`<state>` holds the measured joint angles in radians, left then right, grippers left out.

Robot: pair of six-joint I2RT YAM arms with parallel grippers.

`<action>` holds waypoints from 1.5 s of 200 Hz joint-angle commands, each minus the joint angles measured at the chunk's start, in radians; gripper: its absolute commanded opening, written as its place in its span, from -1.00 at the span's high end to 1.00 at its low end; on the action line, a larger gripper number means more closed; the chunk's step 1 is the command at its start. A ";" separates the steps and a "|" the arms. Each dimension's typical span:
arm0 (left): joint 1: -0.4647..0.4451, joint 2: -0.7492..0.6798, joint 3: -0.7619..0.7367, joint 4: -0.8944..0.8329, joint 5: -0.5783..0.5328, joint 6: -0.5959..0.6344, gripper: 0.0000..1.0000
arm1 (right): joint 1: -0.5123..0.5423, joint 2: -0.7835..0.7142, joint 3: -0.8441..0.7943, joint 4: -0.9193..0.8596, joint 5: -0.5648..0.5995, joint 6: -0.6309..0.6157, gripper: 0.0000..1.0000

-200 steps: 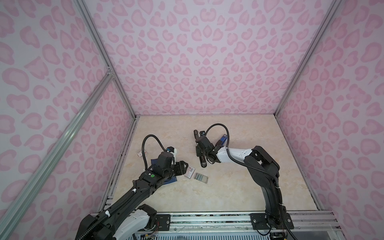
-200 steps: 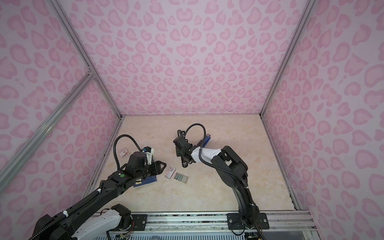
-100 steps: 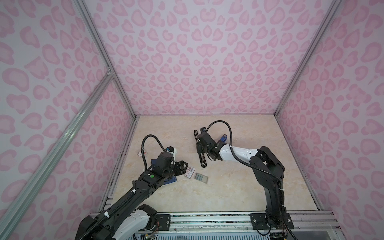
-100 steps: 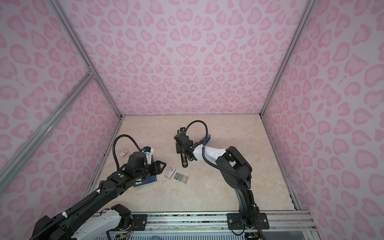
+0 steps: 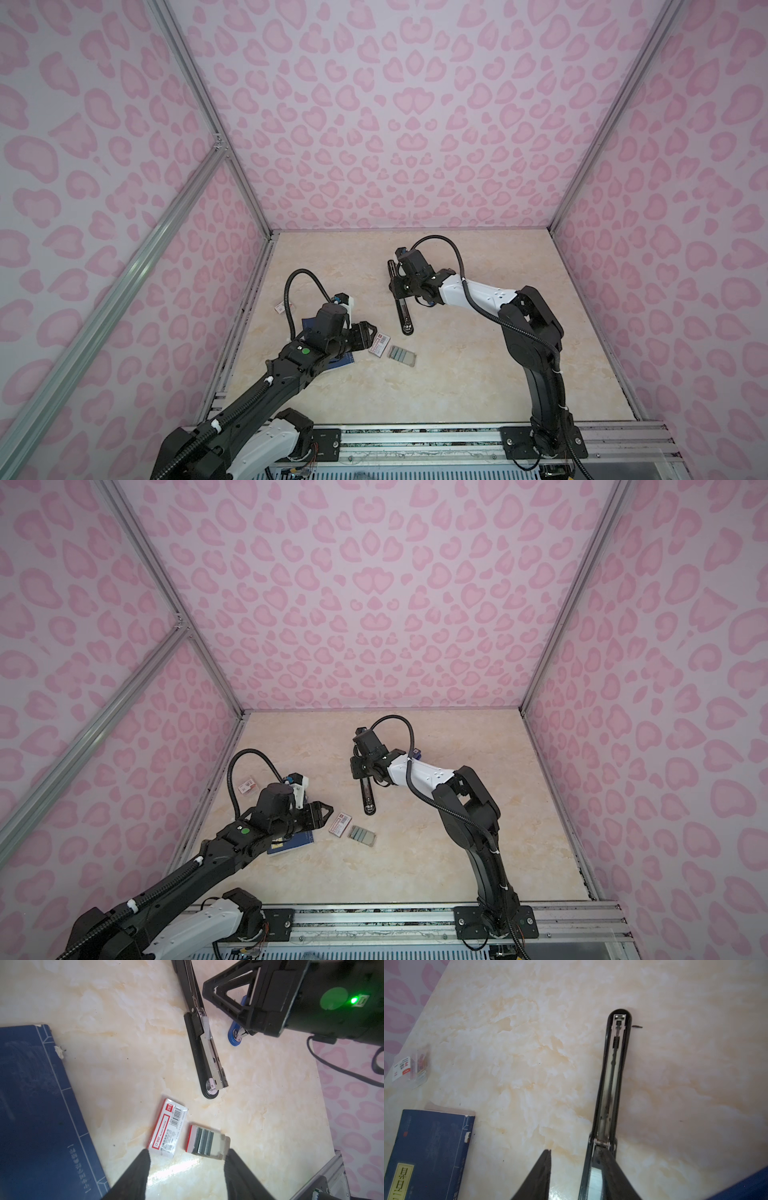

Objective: Load the staples into the stapler

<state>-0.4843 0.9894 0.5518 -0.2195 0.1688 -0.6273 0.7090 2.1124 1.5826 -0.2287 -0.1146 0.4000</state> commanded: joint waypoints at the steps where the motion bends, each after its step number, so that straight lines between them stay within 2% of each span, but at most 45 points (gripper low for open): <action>1: 0.001 -0.001 0.008 0.019 0.000 0.000 -0.21 | 0.001 0.031 0.024 -0.047 -0.020 -0.015 0.18; 51: 0.001 -0.004 0.004 0.017 -0.001 0.001 -0.21 | 0.007 0.061 0.053 -0.091 -0.010 -0.015 0.10; 132: 0.001 -0.002 -0.013 0.025 0.009 -0.002 -0.21 | 0.023 0.046 0.024 -0.103 -0.005 -0.013 0.23; 233: -0.001 0.012 -0.058 0.064 0.088 0.005 -0.21 | 0.029 0.020 0.004 -0.103 0.016 -0.016 0.21; 300: 0.000 -0.013 -0.085 0.061 0.075 -0.011 -0.21 | 0.035 0.051 0.014 -0.116 0.002 -0.009 0.22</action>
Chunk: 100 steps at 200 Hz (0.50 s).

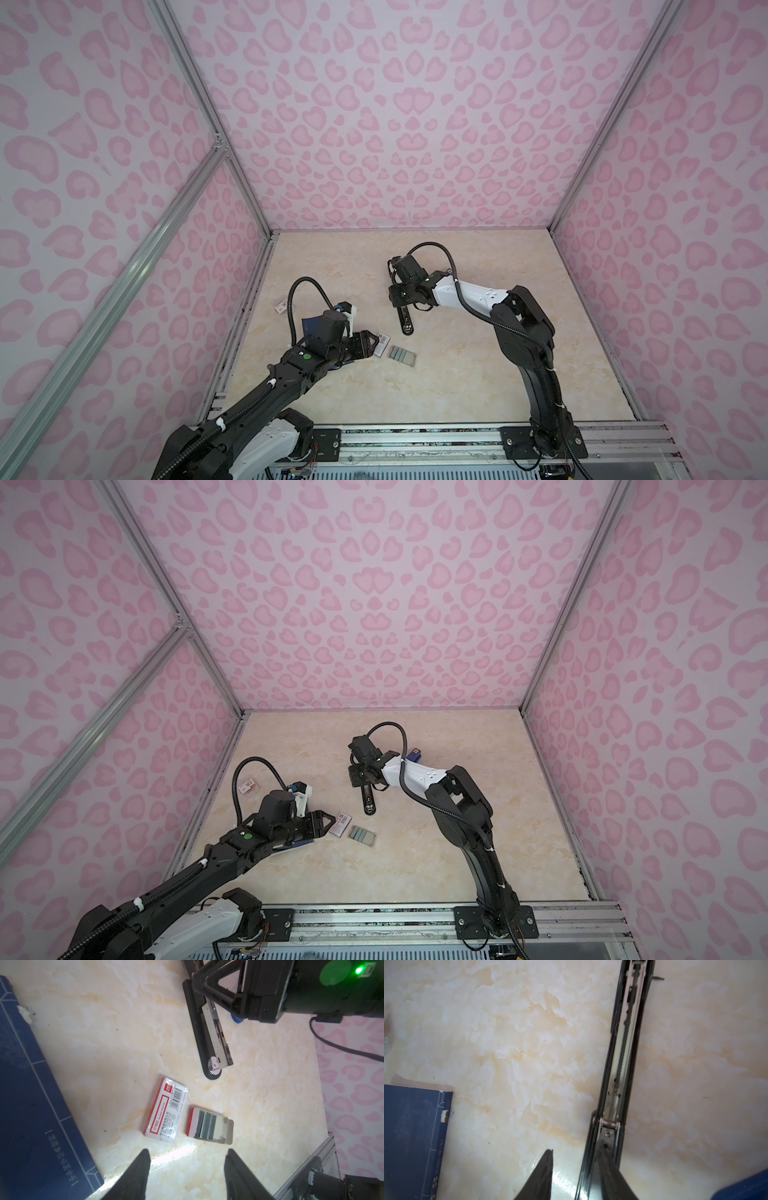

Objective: Load the staples into the stapler

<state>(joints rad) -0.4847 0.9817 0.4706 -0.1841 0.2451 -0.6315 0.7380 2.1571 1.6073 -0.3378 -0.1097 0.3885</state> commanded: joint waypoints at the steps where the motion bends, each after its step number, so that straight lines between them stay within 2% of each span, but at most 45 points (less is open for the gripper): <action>1: 0.000 -0.006 -0.004 0.025 0.000 -0.007 -0.21 | 0.007 0.005 -0.012 -0.006 -0.003 0.003 0.22; 100: 0.000 -0.005 -0.006 0.032 -0.006 -0.011 -0.20 | 0.040 -0.113 -0.199 0.033 0.014 0.041 0.22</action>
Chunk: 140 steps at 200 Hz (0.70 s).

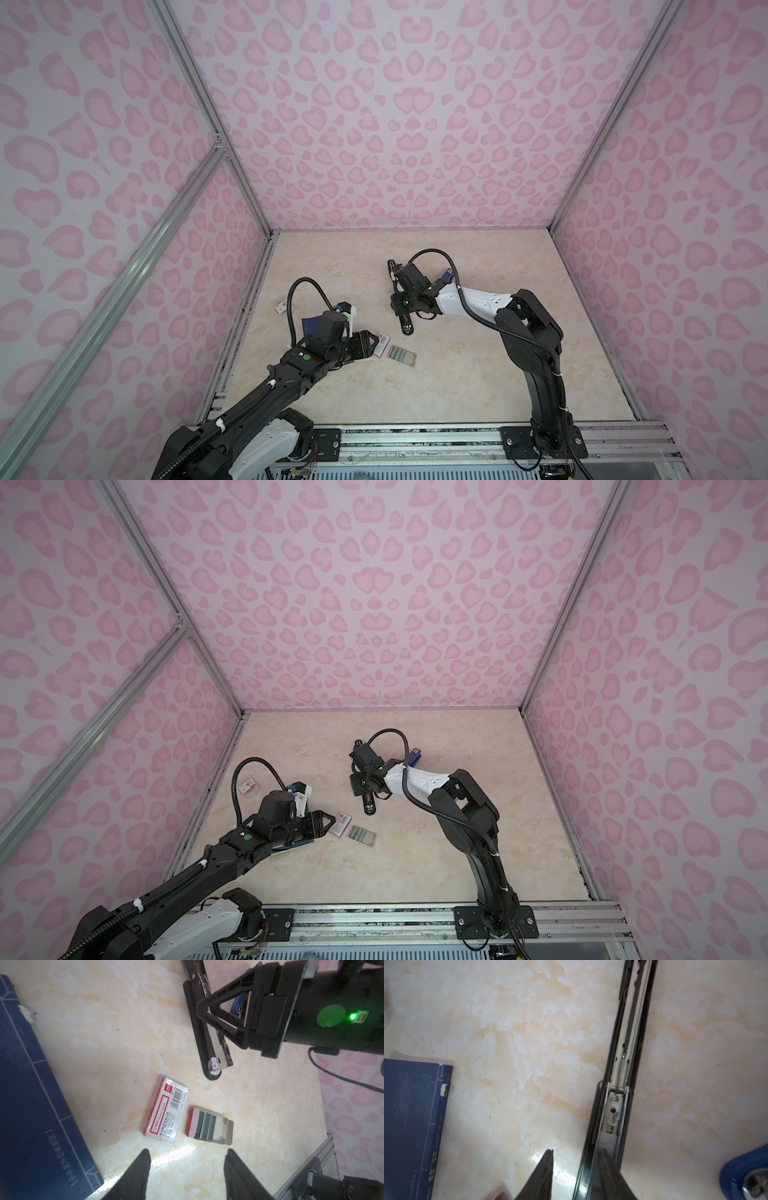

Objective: Load the staples into the stapler

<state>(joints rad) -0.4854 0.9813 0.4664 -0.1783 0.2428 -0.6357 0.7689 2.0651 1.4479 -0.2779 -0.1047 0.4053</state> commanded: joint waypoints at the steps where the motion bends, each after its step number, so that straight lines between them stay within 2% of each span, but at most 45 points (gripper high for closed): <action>1: 0.000 -0.004 -0.002 0.026 -0.003 -0.007 -0.20 | 0.009 -0.023 -0.041 -0.027 0.010 0.024 0.22; 60: 0.000 -0.010 0.005 0.023 -0.004 -0.009 -0.20 | 0.007 -0.019 0.029 -0.081 0.059 0.009 0.01; 87: 0.001 -0.022 0.003 0.018 -0.005 -0.009 -0.20 | 0.006 0.024 0.123 -0.117 0.072 -0.002 0.00; 140: 0.001 -0.026 0.003 0.013 -0.008 -0.007 -0.21 | -0.008 0.094 0.206 -0.156 0.067 -0.010 0.00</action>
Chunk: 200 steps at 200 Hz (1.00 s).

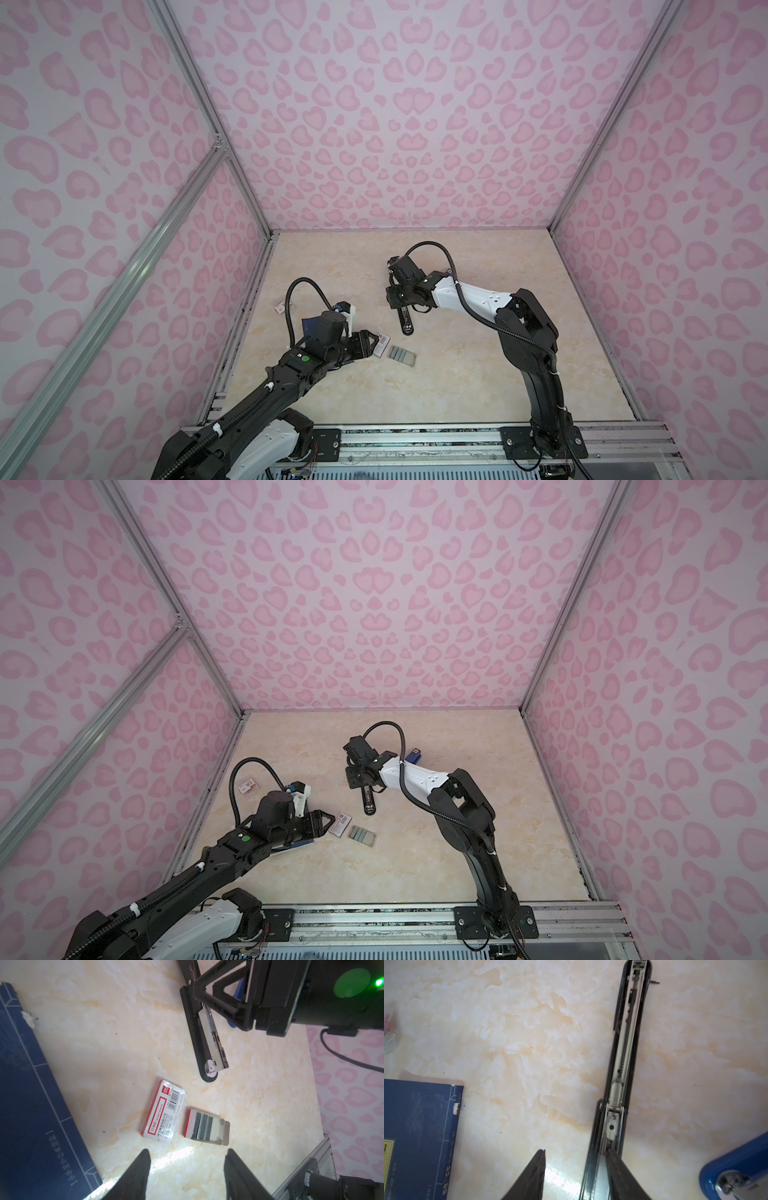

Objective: Load the staples into the stapler

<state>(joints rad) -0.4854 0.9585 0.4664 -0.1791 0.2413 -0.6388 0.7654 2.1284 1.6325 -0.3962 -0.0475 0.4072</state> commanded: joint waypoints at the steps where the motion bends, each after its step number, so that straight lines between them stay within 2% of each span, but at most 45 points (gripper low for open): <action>1: 0.001 -0.001 0.003 0.014 -0.007 -0.004 -0.21 | -0.005 0.032 0.023 -0.038 0.010 -0.012 0.00; 131: 0.000 0.003 0.003 0.020 -0.010 -0.003 -0.20 | 0.013 0.059 0.015 -0.086 0.001 -0.007 0.08; 200: 0.001 -0.002 -0.002 0.019 -0.016 -0.005 -0.20 | 0.052 0.001 -0.037 -0.133 0.034 0.011 0.09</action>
<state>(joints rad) -0.4854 0.9615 0.4644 -0.1787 0.2348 -0.6388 0.8085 2.1475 1.6234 -0.4698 -0.0154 0.4011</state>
